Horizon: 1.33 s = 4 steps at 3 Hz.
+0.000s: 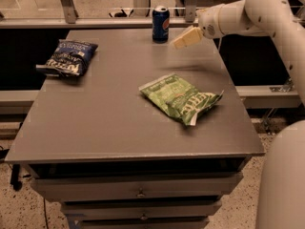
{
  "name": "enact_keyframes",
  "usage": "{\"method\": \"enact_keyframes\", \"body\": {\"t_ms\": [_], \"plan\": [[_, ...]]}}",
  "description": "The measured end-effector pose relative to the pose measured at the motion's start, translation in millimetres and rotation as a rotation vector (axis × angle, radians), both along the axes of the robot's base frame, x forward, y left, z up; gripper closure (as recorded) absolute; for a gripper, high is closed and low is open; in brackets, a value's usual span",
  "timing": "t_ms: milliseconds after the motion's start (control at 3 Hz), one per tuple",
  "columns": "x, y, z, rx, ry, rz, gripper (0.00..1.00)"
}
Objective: Pick pepsi can
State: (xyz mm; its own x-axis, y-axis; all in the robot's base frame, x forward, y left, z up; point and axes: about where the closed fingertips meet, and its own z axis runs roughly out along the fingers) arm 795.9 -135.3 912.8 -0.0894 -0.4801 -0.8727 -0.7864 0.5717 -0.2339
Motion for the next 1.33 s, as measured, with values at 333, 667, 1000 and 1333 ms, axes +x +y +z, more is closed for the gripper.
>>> {"method": "enact_keyframes", "body": {"t_ms": [333, 667, 1000, 1333], "plan": [[33, 25, -11, 0.109, 0.038, -0.003, 0.0], [56, 56, -23, 0.129, 0.069, 0.016, 0.0], [71, 78, -35, 0.126, 0.085, 0.03, 0.0], [84, 90, -41, 0.123, 0.084, 0.03, 0.17]]}}
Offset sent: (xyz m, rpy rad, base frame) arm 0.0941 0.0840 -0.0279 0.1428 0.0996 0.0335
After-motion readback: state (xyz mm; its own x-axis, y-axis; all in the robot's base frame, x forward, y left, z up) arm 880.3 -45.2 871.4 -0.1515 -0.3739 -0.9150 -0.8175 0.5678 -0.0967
